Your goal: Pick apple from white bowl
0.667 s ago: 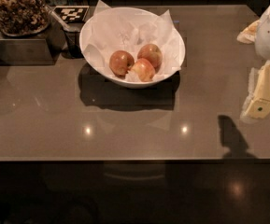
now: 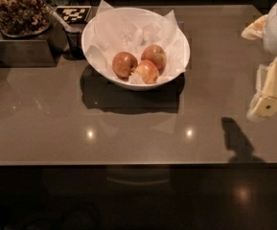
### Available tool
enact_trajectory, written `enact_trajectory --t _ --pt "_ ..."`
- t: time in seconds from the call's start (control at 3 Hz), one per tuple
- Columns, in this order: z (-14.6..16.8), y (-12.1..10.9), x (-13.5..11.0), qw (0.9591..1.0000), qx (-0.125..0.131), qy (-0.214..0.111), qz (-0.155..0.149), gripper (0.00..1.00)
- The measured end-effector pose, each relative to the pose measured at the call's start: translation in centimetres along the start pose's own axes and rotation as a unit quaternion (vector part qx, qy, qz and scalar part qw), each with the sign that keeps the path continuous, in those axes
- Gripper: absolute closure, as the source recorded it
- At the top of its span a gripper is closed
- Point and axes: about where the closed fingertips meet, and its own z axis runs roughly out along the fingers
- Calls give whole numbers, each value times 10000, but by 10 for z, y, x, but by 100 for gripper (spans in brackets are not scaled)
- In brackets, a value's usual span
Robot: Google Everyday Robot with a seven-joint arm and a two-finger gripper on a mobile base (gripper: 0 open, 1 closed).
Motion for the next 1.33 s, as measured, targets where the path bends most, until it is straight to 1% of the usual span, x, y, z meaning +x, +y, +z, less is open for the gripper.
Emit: enact_trajectory --t 0.33,0.67,1.0,1.33 --pt "0 -21 -10 9972 -217 -674 -252 0" --pt "2 -55 -40 9878 -440 -1397 -527 0" --pt "-10 -67 -47 9860 -222 -1557 -548 14" --pt "-10 -68 -48 9859 -216 -1563 -550 15"
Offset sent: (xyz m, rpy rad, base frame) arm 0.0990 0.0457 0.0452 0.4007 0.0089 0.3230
